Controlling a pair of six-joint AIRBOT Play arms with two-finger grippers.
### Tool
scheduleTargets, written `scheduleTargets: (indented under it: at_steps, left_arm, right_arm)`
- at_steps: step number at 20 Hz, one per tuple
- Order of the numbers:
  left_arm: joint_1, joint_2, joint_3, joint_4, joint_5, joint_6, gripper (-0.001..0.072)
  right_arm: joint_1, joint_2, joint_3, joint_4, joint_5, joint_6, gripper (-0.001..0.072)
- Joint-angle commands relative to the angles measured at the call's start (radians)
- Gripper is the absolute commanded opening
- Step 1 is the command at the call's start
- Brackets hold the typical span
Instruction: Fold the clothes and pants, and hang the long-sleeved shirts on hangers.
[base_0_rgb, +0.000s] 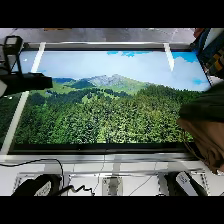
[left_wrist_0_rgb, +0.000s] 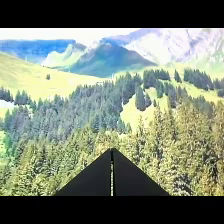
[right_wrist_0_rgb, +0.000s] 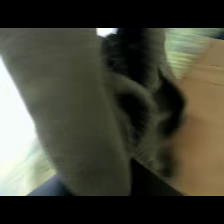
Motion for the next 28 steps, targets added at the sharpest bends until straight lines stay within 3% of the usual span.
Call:
scheduleTargets:
  at_steps: [1, 3, 4, 6, 7, 10, 11, 12, 13, 16, 19, 25, 28]
  left_arm:
    - [0.019, 0.05, 0.0, -0.016, -0.005, 0.0, 0.0022]
    - [0.019, 0.05, 0.0, -0.035, -0.005, 0.0, 0.0022]
    - [0.019, 0.049, 0.0, -0.038, -0.005, 0.0, 0.0022]
    - [0.019, 0.049, 0.0, -0.037, -0.005, 0.0, 0.0022]
    - [0.019, 0.049, 0.0, -0.037, -0.005, 0.0, 0.0022]
    - [0.019, 0.049, 0.0, -0.038, -0.005, 0.0, 0.0022]
    - [0.019, 0.049, 0.0, -0.037, -0.005, 0.0, 0.0022]
    - [0.019, 0.049, 0.0, -0.037, -0.005, 0.0, 0.0022]
    - [0.019, 0.049, 0.0, -0.037, -0.005, 0.0, 0.0022]
    - [0.019, 0.049, 0.0, -0.037, -0.005, 0.0, 0.0022]
    - [0.019, 0.049, 0.0, -0.037, -0.005, 0.0, 0.0022]
    - [0.019, 0.049, 0.0, -0.037, -0.005, 0.0, 0.0022]
    - [0.019, 0.049, 0.0, -0.037, -0.005, 0.0, 0.0022]
  right_arm:
    - [-0.256, 0.104, 0.003, -0.253, 0.255, 0.178, 0.0031]
    - [-0.345, 0.119, 0.003, -0.259, 0.303, 0.18, 0.0036]
    - [-0.375, 0.119, 0.003, -0.259, 0.332, 0.183, 0.012]
    - [-0.409, 0.117, 0.003, -0.261, 0.346, 0.182, 0.0558]
    - [-0.411, 0.117, 0.003, -0.26, 0.344, 0.182, 0.0706]
    - [-0.41, 0.118, 0.003, -0.196, 0.326, 0.18, 0.0681]
    - [-0.404, 0.117, 0.003, -0.158, 0.312, 0.169, 0.0631]
    - [-0.387, 0.116, 0.003, -0.121, 0.293, 0.134, 0.0368]
    - [-0.355, 0.115, 0.003, -0.071, 0.269, 0.077, 0.0056]
    - [-0.17, 0.103, 0.003, 0.024, 0.202, -0.194, 0.003]
    - [0.106, 0.071, 0.003, -0.102, 0.198, -0.4, 0.0029]
    - [0.606, -0.026, 0.003, -0.429, 0.103, -0.451, 0.0029]
    - [0.758, -0.06, 0.003, -0.45, 0.003, -0.451, 0.003]
